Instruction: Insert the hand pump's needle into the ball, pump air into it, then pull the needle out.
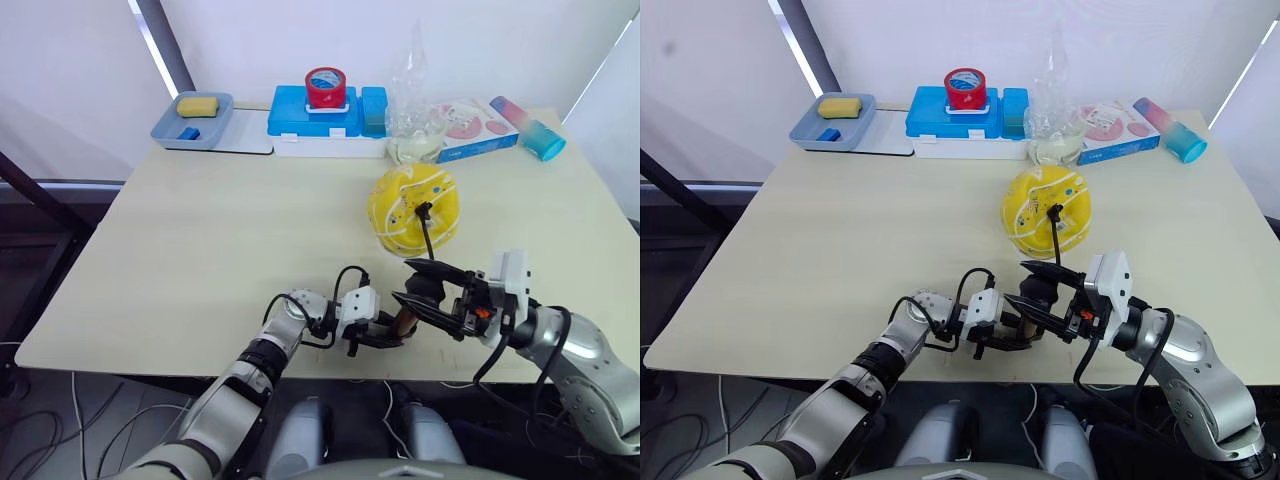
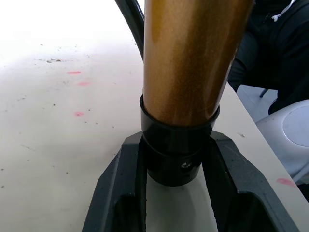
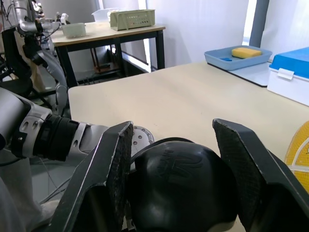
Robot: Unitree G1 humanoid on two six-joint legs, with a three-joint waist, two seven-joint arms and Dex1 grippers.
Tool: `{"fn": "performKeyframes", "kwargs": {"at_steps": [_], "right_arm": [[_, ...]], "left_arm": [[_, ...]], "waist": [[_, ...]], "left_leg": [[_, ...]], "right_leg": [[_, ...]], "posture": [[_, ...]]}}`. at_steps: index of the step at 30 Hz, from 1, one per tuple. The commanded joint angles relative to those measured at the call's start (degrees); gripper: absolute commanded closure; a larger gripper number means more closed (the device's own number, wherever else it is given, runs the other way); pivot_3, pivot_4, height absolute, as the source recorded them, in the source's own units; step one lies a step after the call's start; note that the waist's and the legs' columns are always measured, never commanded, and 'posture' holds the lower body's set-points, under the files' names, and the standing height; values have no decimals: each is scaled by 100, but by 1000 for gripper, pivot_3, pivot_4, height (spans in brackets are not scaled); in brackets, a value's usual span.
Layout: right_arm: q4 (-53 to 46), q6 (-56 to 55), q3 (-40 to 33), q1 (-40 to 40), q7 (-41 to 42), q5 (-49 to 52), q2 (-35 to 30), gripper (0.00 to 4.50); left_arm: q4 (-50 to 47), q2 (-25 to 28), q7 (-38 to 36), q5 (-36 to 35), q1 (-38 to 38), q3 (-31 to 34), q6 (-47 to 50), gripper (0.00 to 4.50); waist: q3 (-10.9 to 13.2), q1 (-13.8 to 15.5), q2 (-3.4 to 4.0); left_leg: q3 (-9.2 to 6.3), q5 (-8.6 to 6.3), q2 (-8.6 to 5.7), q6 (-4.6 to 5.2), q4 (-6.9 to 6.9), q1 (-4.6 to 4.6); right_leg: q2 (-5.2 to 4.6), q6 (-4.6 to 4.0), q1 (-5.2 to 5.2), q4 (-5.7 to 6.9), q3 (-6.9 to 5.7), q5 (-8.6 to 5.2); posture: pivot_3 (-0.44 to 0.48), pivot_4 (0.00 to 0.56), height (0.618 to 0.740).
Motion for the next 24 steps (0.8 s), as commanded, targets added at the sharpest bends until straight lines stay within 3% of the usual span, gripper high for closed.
{"fn": "performKeyframes", "kwargs": {"at_steps": [1,15,24], "right_arm": [[-204,-93,-235,-17,44,121,-72,2349],[-270,-80,-290,90,12,119,-107,2349],[-676,207,-763,-15,-220,665,-323,2349]], "left_arm": [[99,-127,-115,5,-141,23,-93,3390],[1210,-439,-210,563,-563,-118,-302,3390],[1514,-355,-231,653,-443,-64,-413,3390]], "waist": [[0,3,0],[-2,-9,-3],[-5,-2,-7]], "left_leg": [[0,0,0,0,0,0],[-1,0,-4,0,2,1],[-4,0,1,1,14,3]], "right_leg": [[0,0,0,0,0,0],[1,0,0,4,-1,0],[-3,0,6,7,-1,0]], "posture": [[0,150,737],[0,150,737],[0,150,737]]}}
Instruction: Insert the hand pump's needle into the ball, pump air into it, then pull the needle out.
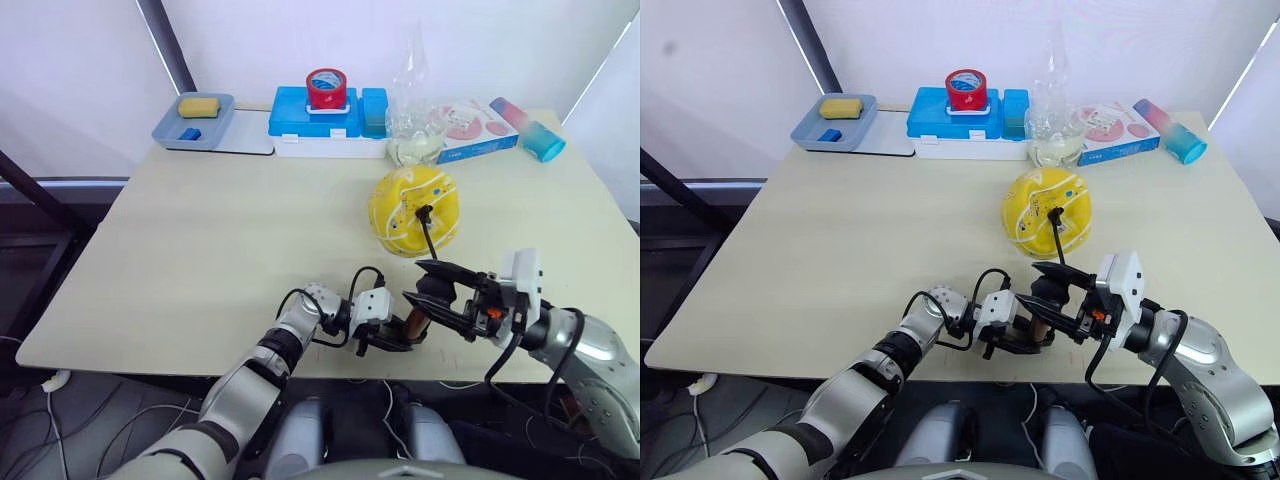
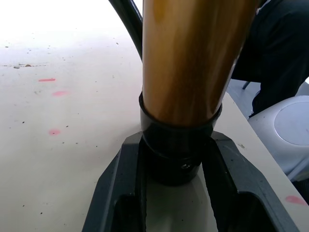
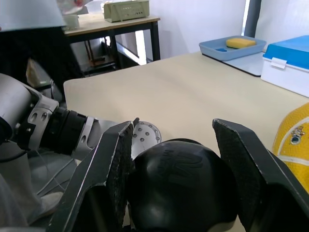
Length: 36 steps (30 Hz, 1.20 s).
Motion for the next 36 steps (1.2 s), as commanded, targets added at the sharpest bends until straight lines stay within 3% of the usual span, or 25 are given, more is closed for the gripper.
{"fn": "performKeyframes", "kwargs": {"at_steps": [1,20,36], "right_arm": [[-544,72,-447,-205,-157,423,-130,2349],[-873,1295,-2092,-1287,-1708,3638,-1641,2349],[-630,1505,-2267,-1764,-1992,4231,-2046,2349]], "left_arm": [[350,50,25,260,170,-99,-54,3390],[623,14,40,364,129,-127,-66,3390],[787,-60,232,372,66,-58,-135,3390]], "waist": [[0,-2,0],[-12,7,-15],[-13,33,-16]], "left_leg": [[0,0,0,0,0,0],[0,0,2,1,6,1],[1,0,2,2,6,-2]], "right_leg": [[0,0,0,1,0,0],[-13,-19,3,3,-6,-9],[-16,-21,2,3,-6,-10]], "posture": [[0,150,737],[0,150,737],[0,150,737]]}}
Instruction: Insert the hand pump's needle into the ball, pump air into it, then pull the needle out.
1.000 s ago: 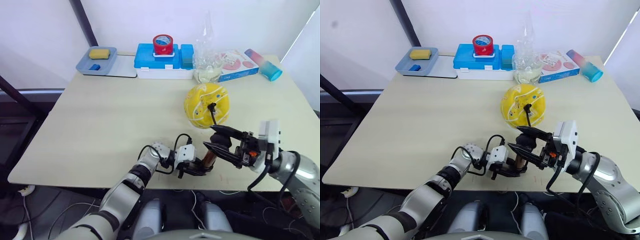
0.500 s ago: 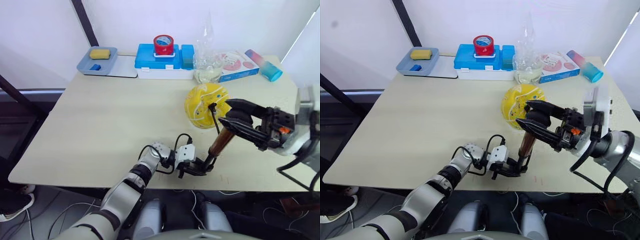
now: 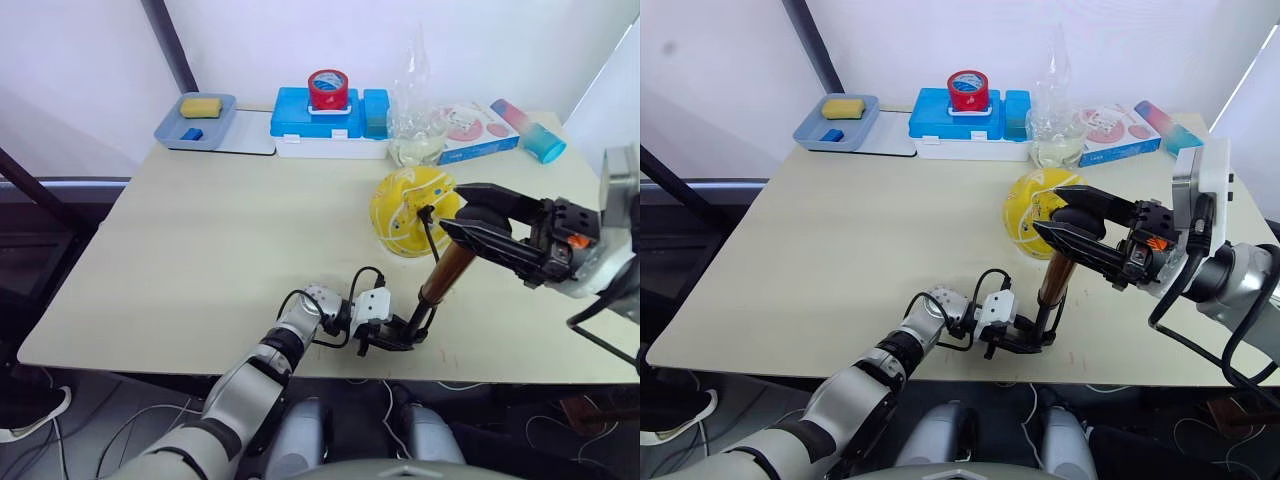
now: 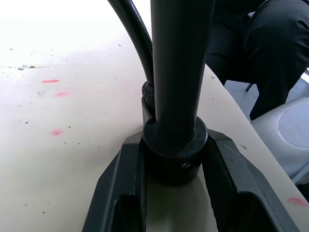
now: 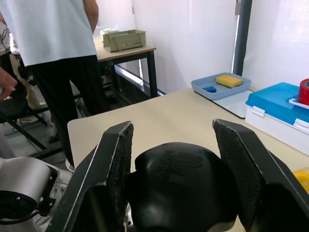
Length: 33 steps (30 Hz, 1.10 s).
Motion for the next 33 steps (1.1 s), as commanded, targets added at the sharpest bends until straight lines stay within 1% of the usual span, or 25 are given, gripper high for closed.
{"fn": "performKeyframes", "kwargs": {"at_steps": [1,5,12,15,20,28,33], "right_arm": [[-21,-226,-531,-204,40,190,-95,2349],[-80,-205,-587,235,200,46,-10,2349],[-94,-308,-386,1098,523,-784,316,2349],[-8,-390,-264,1315,660,-1021,501,2349],[167,-627,243,1611,1050,-1906,705,2349],[747,-1439,1299,2088,1444,-3497,1365,2349],[1070,-1954,1592,2358,1639,-4147,1663,2349]], "left_arm": [[447,18,165,353,162,-126,56,3390],[505,-84,294,395,101,-132,-64,3390],[589,-65,261,479,109,-119,-216,3390],[592,-33,206,477,139,-119,-283,3390],[592,-27,152,478,173,-122,-331,3390],[568,-77,105,470,189,-133,-386,3390],[501,-197,10,452,183,-167,-446,3390]], "waist": [[0,14,0],[-2,100,-3],[-30,85,-13],[-47,74,-24],[-56,76,-28],[-76,72,-37],[-80,76,-33]], "left_leg": [[0,0,0,0,0,0],[0,0,-1,1,0,0],[-7,0,1,2,13,5],[-12,-1,3,3,18,5],[-14,-3,3,6,19,4],[-15,-7,3,12,19,3],[-15,-8,2,13,19,3]], "right_leg": [[-1,0,0,0,0,0],[-2,0,1,0,-1,0],[-2,-1,14,-1,-11,-1],[-2,-2,17,-1,-16,0],[-2,-3,17,-1,-18,-1],[-1,-3,16,-2,-21,-2],[-2,-2,14,-3,-23,-3]], "posture": [[0,150,737],[0,150,737],[0,150,737],[0,150,737],[0,150,737],[0,150,737],[0,150,737]]}}
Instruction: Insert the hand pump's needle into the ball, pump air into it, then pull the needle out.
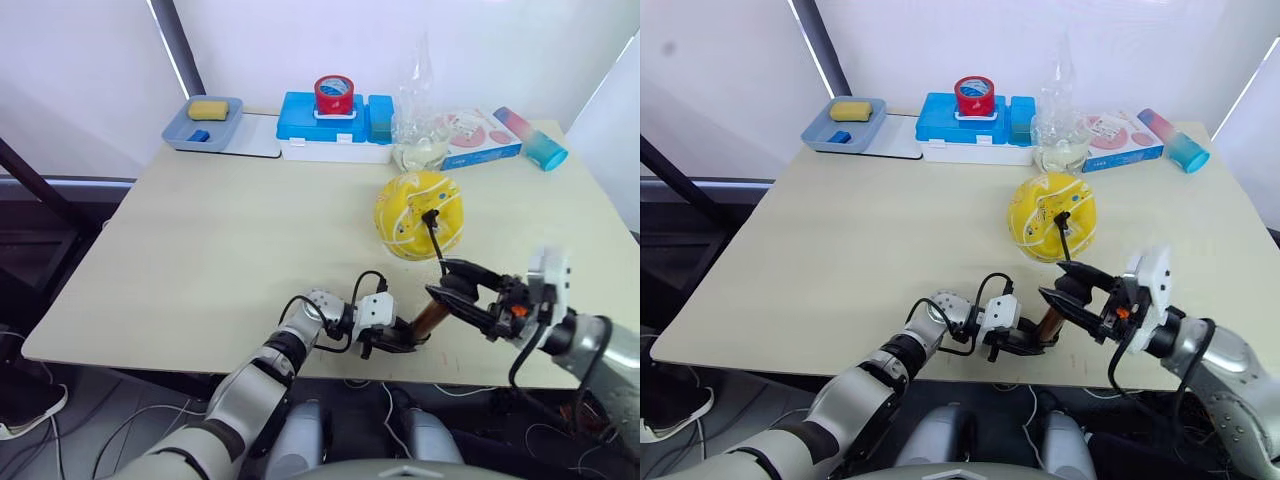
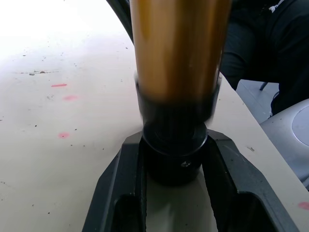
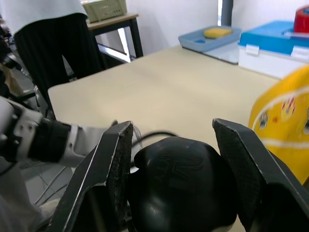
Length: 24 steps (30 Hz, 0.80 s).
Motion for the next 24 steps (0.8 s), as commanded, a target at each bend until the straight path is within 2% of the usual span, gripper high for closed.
{"fn": "performKeyframes", "kwargs": {"at_steps": [1,5,14,24], "right_arm": [[284,-213,57,206,89,-503,46,2349],[261,-407,-136,426,189,-519,71,2349],[-229,-421,-1187,917,588,219,-188,2349],[-215,-377,-2102,989,708,549,-389,2349]], "left_arm": [[194,-74,-282,238,167,-186,-19,3390],[98,-229,-542,158,159,-205,-84,3390],[1,-598,-979,166,138,-300,-163,3390],[234,-873,-686,383,-3,-334,-116,3390]], "waist": [[-2,1,1],[-5,9,5],[1,31,23],[19,10,39]], "left_leg": [[1,-1,0,1,0,0],[-3,-4,0,4,0,-1],[3,-16,-7,23,0,-11],[4,-15,-5,23,0,-14]], "right_leg": [[0,0,0,-1,0,0],[0,0,2,-3,-5,0],[-12,2,2,-19,-9,-1],[-8,3,0,-18,-7,-1]], "posture": [[0,150,737],[0,150,737],[0,150,737],[0,150,737]]}}
